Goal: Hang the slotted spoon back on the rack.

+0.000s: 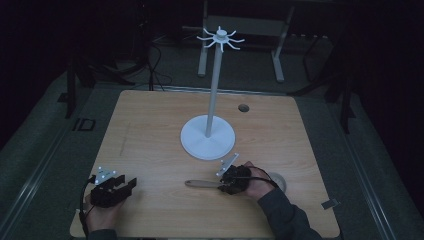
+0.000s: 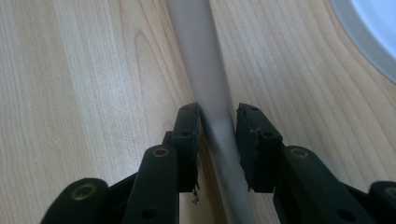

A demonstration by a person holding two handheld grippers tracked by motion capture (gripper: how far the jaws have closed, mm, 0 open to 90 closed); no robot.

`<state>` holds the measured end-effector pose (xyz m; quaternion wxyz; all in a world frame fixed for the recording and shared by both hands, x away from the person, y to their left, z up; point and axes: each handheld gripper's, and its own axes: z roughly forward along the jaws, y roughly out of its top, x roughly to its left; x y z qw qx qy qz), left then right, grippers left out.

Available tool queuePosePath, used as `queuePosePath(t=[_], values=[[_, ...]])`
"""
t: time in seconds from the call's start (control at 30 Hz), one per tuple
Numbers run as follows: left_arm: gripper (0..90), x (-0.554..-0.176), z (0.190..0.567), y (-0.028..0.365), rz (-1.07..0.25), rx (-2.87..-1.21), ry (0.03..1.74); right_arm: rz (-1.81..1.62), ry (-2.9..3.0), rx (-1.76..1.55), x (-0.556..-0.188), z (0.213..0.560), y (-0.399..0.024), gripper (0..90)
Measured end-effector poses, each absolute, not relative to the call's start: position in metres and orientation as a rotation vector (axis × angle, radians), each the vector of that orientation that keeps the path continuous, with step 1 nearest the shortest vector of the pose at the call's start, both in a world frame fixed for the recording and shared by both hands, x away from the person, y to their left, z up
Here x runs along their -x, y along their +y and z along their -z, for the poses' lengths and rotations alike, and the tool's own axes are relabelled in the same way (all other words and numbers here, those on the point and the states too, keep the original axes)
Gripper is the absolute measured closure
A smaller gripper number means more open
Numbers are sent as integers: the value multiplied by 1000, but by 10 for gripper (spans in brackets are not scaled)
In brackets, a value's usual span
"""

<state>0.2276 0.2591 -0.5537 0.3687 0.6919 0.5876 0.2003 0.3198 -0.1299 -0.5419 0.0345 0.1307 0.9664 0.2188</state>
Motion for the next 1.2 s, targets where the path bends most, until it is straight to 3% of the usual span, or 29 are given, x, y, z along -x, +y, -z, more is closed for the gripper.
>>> queuePosePath(t=[0.77,1.2], values=[[504,-228,554,258,-511,-1783,1507,-508,3038,-507,-352,540,-119,732],[504,-229,554,257,-511,-1786,1505,-663,2883,-407,-337,530,-123,754]])
